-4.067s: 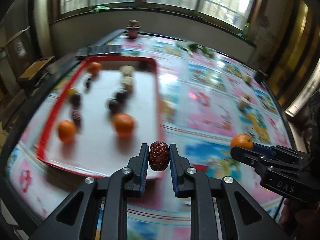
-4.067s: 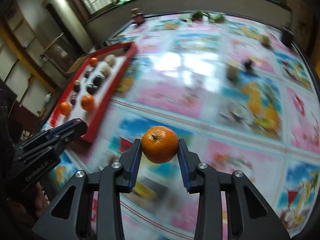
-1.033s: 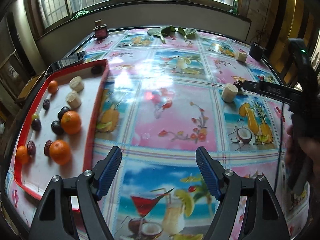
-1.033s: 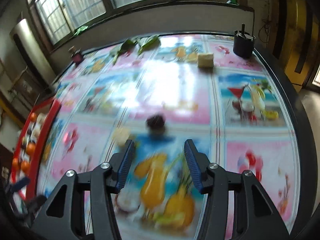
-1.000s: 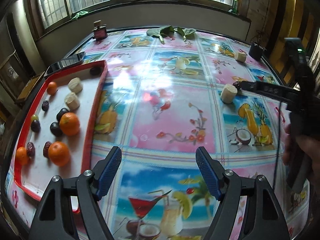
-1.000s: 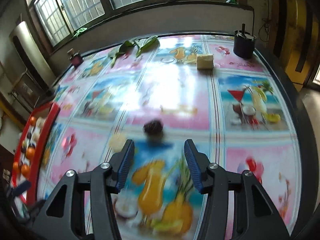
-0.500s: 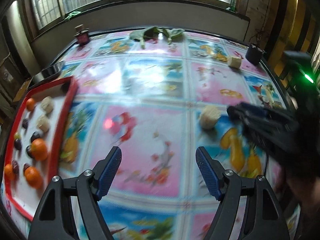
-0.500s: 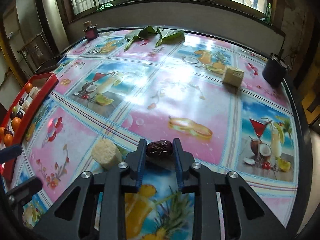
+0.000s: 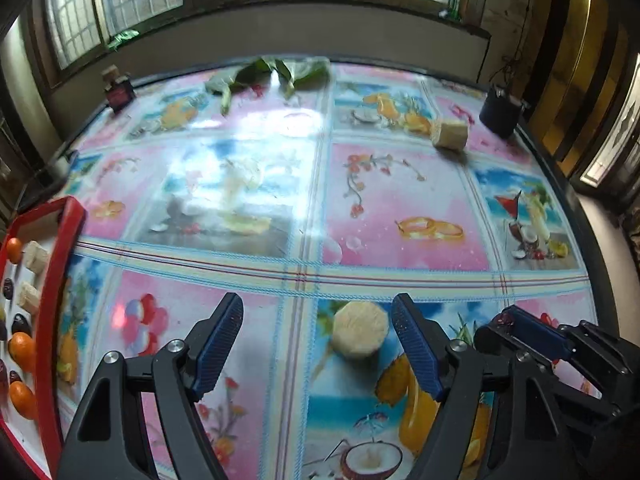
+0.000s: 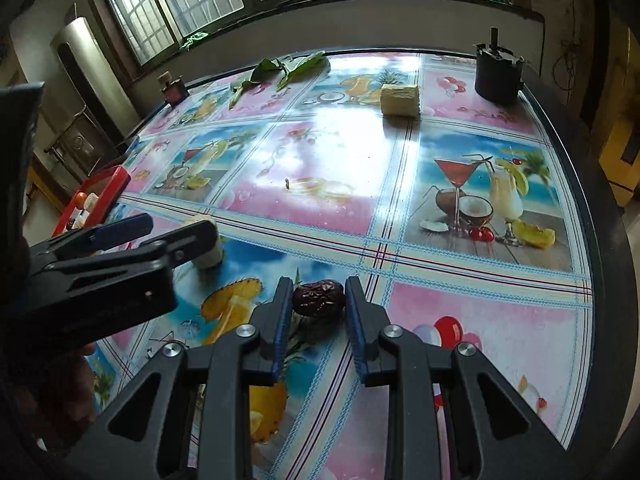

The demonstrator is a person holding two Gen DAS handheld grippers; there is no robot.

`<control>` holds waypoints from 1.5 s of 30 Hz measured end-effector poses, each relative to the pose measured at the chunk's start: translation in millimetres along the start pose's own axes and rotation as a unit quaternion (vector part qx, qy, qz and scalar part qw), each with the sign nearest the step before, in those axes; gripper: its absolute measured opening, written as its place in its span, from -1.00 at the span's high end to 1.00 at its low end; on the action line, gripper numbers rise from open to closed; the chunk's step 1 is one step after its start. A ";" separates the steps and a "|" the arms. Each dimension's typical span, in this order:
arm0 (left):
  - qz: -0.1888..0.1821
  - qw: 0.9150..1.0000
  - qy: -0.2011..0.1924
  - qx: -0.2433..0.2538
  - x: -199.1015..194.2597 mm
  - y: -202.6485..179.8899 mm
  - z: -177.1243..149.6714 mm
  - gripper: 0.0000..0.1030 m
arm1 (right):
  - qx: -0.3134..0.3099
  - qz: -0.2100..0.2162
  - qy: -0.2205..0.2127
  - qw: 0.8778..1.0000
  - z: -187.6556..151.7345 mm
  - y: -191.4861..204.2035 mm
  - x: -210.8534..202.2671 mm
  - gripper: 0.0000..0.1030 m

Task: Organize fruits
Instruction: 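Grasp a round rice cake with the left gripper while the right grasps a dark date, then carry the rice cake and dark date over the red tray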

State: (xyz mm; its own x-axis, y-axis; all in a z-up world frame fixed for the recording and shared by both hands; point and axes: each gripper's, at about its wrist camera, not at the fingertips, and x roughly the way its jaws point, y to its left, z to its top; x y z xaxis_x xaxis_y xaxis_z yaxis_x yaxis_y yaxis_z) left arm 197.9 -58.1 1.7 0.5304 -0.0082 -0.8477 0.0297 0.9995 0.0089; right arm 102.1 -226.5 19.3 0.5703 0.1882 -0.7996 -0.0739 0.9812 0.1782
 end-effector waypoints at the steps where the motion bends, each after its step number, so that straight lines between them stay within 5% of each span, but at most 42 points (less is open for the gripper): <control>1: 0.002 1.000 0.009 -0.004 4.7 0.9 -0.2 -0.48 | 0.001 0.000 0.000 1.000 0.3 0.3 0.3 0.46; 4: -0.002 1.000 -0.003 -0.007 5.6 3.8 0.0 -0.19 | 0.010 0.003 0.001 1.000 0.4 -0.8 -0.1 0.46; 8: -0.010 1.000 -0.006 0.000 1.8 5.0 0.5 0.51 | 0.011 0.001 -0.004 1.000 -1.4 -0.9 -1.0 0.46; 28: -0.035 0.999 0.003 -0.024 -66.7 50.1 -87.0 0.51 | 0.015 -0.044 0.013 0.999 -55.3 28.2 -40.4 0.46; 45: -0.059 0.997 -0.008 -0.045 -115.6 121.0 -139.4 0.51 | -0.008 -0.033 0.032 0.999 -94.9 116.8 -47.3 0.46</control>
State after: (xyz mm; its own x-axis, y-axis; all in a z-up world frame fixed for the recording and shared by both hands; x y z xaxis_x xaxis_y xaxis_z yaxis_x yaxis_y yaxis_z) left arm 22.1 68.0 26.9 0.5419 -0.1257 -0.8310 0.0162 0.9901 -0.1392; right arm -11.2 -116.8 23.5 0.5212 0.1243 -0.8443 -0.0504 0.9921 0.1149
